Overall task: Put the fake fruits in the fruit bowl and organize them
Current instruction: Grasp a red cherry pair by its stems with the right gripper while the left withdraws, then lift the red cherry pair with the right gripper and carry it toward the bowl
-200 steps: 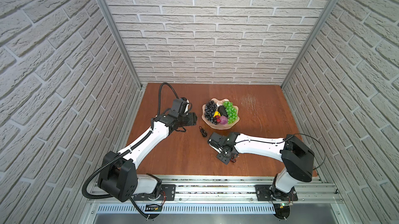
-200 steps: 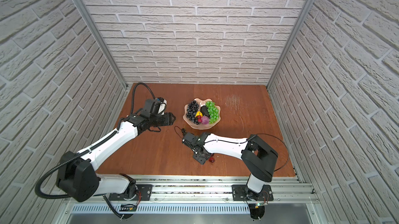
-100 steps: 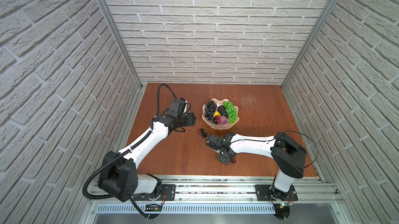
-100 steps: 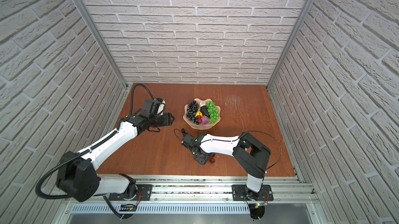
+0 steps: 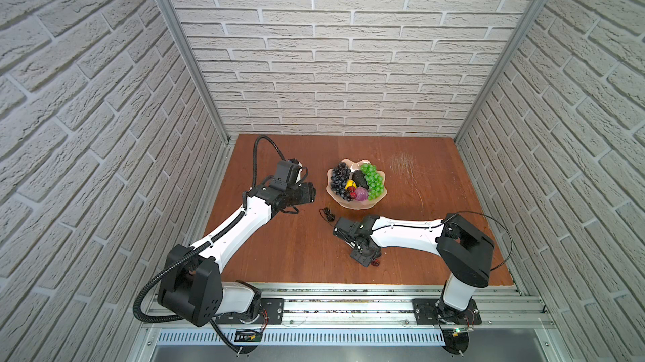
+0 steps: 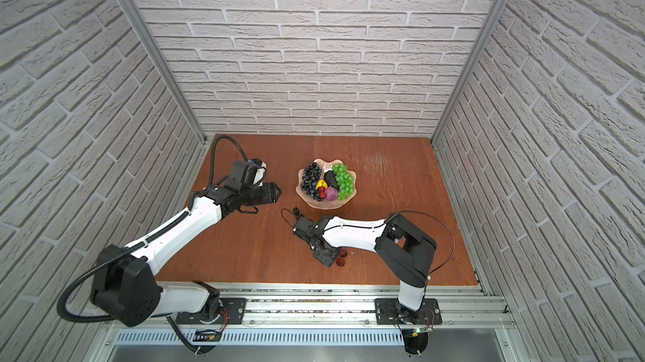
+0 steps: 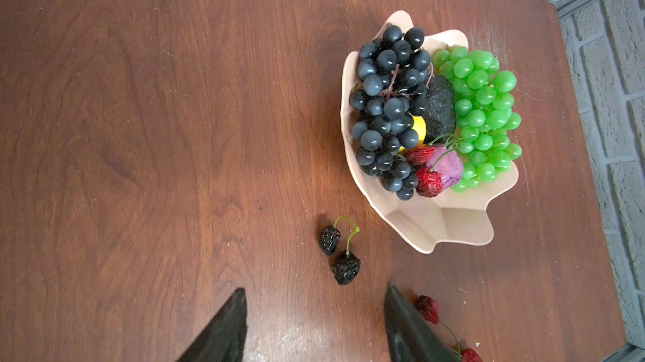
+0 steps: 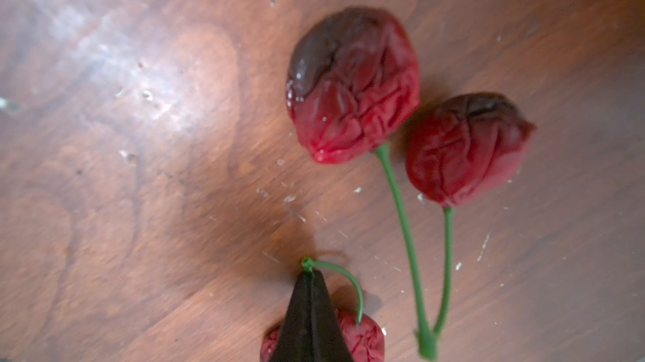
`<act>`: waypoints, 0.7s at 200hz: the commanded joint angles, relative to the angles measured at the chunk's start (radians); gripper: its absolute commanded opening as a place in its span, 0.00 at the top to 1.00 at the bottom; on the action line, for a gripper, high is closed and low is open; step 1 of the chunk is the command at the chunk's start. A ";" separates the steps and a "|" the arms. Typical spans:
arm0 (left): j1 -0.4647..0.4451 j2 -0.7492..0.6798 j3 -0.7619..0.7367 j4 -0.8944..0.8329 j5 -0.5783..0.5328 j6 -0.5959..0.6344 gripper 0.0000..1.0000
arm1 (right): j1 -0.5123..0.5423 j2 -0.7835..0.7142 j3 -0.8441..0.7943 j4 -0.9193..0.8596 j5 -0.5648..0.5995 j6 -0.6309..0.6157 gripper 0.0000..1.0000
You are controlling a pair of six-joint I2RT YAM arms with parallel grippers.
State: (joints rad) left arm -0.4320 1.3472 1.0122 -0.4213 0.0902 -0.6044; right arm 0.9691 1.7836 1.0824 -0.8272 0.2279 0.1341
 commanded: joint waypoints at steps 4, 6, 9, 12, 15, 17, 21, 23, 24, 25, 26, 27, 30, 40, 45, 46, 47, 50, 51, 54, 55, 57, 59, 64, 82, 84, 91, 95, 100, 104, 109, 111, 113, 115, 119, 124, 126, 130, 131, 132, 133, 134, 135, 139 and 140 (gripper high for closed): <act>0.008 -0.030 -0.003 -0.009 -0.017 -0.006 0.37 | -0.006 -0.079 0.015 -0.018 0.007 -0.003 0.94; 0.009 -0.030 -0.003 -0.009 -0.017 -0.006 0.37 | -0.007 -0.085 0.017 -0.019 0.006 -0.002 0.94; 0.008 -0.032 -0.003 -0.009 -0.018 -0.007 0.37 | -0.009 -0.091 0.019 -0.022 0.004 -0.003 0.95; 0.009 -0.033 -0.003 -0.010 -0.020 -0.007 0.37 | -0.012 -0.099 0.021 -0.025 0.001 -0.001 0.94; 0.009 -0.034 -0.003 -0.011 -0.021 -0.007 0.37 | -0.015 -0.106 0.024 -0.028 -0.001 -0.002 0.94; 0.009 -0.035 -0.003 -0.011 -0.022 -0.007 0.37 | -0.017 -0.111 0.027 -0.030 -0.005 -0.002 0.94; 0.009 -0.036 -0.003 -0.012 -0.024 -0.008 0.37 | -0.021 -0.122 0.031 -0.034 -0.011 -0.001 0.94; 0.009 -0.037 -0.003 -0.012 -0.024 -0.008 0.37 | -0.024 -0.128 0.034 -0.037 -0.013 0.000 0.94; 0.009 -0.038 -0.003 -0.013 -0.024 -0.008 0.37 | -0.026 -0.130 0.035 -0.037 -0.014 0.000 0.94; 0.009 -0.038 -0.003 -0.013 -0.025 -0.008 0.37 | -0.027 -0.134 0.037 -0.038 -0.016 0.000 0.95; 0.009 -0.038 -0.003 -0.013 -0.026 -0.008 0.37 | -0.028 -0.136 0.038 -0.040 -0.018 0.000 0.94; 0.009 -0.039 -0.003 -0.013 -0.027 -0.008 0.37 | -0.030 -0.139 0.040 -0.041 -0.018 0.000 0.94; 0.009 -0.040 -0.002 -0.015 -0.028 -0.008 0.37 | -0.034 -0.147 0.044 -0.046 -0.022 0.000 0.94; 0.010 -0.044 0.000 -0.020 -0.031 -0.007 0.37 | -0.051 -0.176 0.062 -0.060 -0.036 0.001 0.95; 0.009 -0.046 0.001 -0.023 -0.032 -0.008 0.37 | -0.059 -0.191 0.072 -0.067 -0.042 0.000 0.94; 0.009 -0.045 0.001 -0.023 -0.033 -0.008 0.37 | -0.062 -0.194 0.074 -0.069 -0.043 0.000 0.94; 0.009 -0.046 0.002 -0.023 -0.033 -0.008 0.37 | -0.063 -0.197 0.076 -0.070 -0.043 -0.001 0.94; 0.010 -0.049 0.002 -0.025 -0.034 -0.008 0.37 | -0.070 -0.206 0.083 -0.074 -0.045 0.001 0.94; 0.010 -0.050 0.002 -0.026 -0.035 -0.008 0.37 | -0.071 -0.209 0.086 -0.075 -0.046 0.002 0.94; 0.010 -0.052 0.002 -0.027 -0.036 -0.009 0.37 | -0.077 -0.217 0.092 -0.078 -0.048 0.002 0.94; 0.010 -0.053 0.002 -0.027 -0.036 -0.009 0.37 | -0.079 -0.219 0.094 -0.080 -0.049 0.002 0.95; 0.010 -0.052 0.002 -0.027 -0.037 -0.009 0.37 | -0.084 -0.223 0.098 -0.081 -0.053 0.000 0.94; 0.011 -0.053 0.002 -0.027 -0.037 -0.009 0.37 | -0.089 -0.229 0.102 -0.082 -0.056 -0.001 0.94; 0.009 -0.055 0.002 -0.028 -0.039 -0.010 0.37 | -0.102 -0.240 0.113 -0.085 -0.067 -0.003 0.94; 0.010 -0.059 0.002 -0.034 -0.041 -0.012 0.37 | -0.139 -0.271 0.148 -0.090 -0.103 -0.013 0.95; 0.009 -0.060 0.002 -0.035 -0.041 -0.012 0.37 | -0.142 -0.273 0.151 -0.090 -0.109 -0.014 0.94; 0.010 -0.062 0.002 -0.040 -0.042 -0.014 0.37 | -0.152 -0.277 0.157 -0.091 -0.129 -0.021 0.94; 0.010 -0.063 0.002 -0.042 -0.042 -0.016 0.37 | -0.156 -0.277 0.158 -0.092 -0.138 -0.025 0.94; 0.010 -0.066 0.002 -0.043 -0.043 -0.016 0.37 | -0.159 -0.274 0.157 -0.094 -0.148 -0.030 0.94; 0.010 -0.068 0.000 -0.043 -0.043 -0.018 0.37 | -0.159 -0.268 0.156 -0.098 -0.152 -0.035 0.93; 0.010 -0.070 -0.001 -0.043 -0.043 -0.019 0.37 | -0.159 -0.257 0.153 -0.103 -0.153 -0.038 0.90; 0.010 -0.071 -0.002 -0.043 -0.044 -0.019 0.37 | -0.159 -0.252 0.151 -0.105 -0.153 -0.039 0.89; 0.010 -0.072 -0.003 -0.043 -0.044 -0.018 0.37 | -0.160 -0.248 0.148 -0.106 -0.154 -0.040 0.87; 0.010 -0.074 -0.004 -0.043 -0.044 -0.020 0.37 | -0.159 -0.244 0.144 -0.107 -0.155 -0.040 0.85; 0.010 -0.075 -0.005 -0.044 -0.045 -0.021 0.37 | -0.159 -0.235 0.135 -0.106 -0.158 -0.043 0.82; 0.010 -0.078 -0.007 -0.042 -0.046 -0.022 0.37 | -0.159 -0.224 0.124 -0.104 -0.164 -0.044 0.79; 0.010 -0.077 -0.007 -0.042 -0.047 -0.023 0.37 | -0.159 -0.220 0.120 -0.103 -0.167 -0.043 0.78; 0.010 -0.079 -0.009 -0.042 -0.047 -0.024 0.37 | -0.159 -0.213 0.110 -0.100 -0.171 -0.042 0.75; 0.010 -0.080 -0.009 -0.042 -0.047 -0.024 0.37 | -0.159 -0.212 0.107 -0.099 -0.174 -0.042 0.75; 0.010 -0.080 -0.009 -0.042 -0.047 -0.024 0.37 | -0.159 -0.210 0.104 -0.097 -0.175 -0.042 0.74; 0.009 -0.081 -0.010 -0.042 -0.047 -0.024 0.37 | -0.159 -0.209 0.102 -0.096 -0.176 -0.042 0.73; 0.010 -0.081 -0.010 -0.042 -0.047 -0.023 0.37 | -0.159 -0.207 0.100 -0.094 -0.178 -0.042 0.72; 0.010 -0.081 -0.010 -0.042 -0.047 -0.024 0.37 | -0.159 -0.206 0.098 -0.093 -0.180 -0.041 0.72; 0.010 -0.082 -0.011 -0.043 -0.045 -0.024 0.37 | -0.160 -0.201 0.087 -0.086 -0.188 -0.042 0.68; 0.010 -0.082 -0.011 -0.042 -0.045 -0.024 0.37 | -0.161 -0.200 0.084 -0.084 -0.189 -0.041 0.67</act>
State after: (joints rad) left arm -0.4320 1.2976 1.0122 -0.4660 0.0624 -0.6189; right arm 0.8051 1.5410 1.2224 -0.8989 0.0990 0.1093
